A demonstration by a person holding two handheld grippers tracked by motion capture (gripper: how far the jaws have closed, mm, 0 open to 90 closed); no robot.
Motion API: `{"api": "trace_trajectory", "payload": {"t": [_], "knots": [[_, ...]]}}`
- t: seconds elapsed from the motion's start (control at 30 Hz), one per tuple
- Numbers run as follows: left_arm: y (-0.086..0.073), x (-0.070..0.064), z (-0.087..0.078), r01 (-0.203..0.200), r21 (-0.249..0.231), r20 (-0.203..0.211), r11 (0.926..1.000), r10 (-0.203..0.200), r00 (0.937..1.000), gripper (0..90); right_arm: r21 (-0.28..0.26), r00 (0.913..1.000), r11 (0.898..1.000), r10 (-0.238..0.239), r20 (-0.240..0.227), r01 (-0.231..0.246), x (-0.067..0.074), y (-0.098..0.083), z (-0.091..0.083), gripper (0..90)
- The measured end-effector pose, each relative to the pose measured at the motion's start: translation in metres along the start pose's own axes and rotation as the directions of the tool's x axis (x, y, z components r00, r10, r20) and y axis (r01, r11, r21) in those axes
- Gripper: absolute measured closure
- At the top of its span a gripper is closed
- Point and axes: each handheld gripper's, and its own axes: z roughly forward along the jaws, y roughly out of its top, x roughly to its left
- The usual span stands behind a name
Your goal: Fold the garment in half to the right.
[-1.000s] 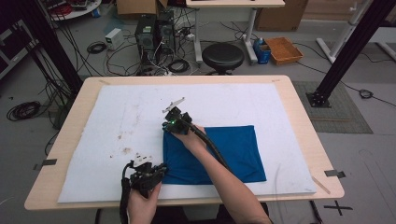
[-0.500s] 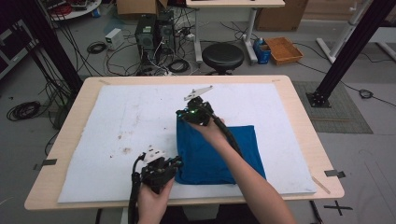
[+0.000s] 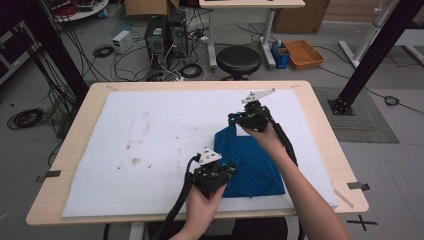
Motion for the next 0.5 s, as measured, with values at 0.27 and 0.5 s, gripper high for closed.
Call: {"api": "trace_trajectory", "payload": {"t": [0.27,0.5], "knots": [[0.003,-0.022,0.039,0.027,0.040,0.061,0.9988,-0.030,0.9977,86.2,0.040,0.9990,0.999,0.027,0.036,-0.028,-0.033,-0.031,-0.024,88.0],[0.003,-0.040,0.067,0.025,0.057,0.086,0.9981,-0.030,0.9958,86.2,0.055,0.9967,0.998,0.037,0.073,-0.042,-0.047,-0.048,-0.037,88.0]]}}
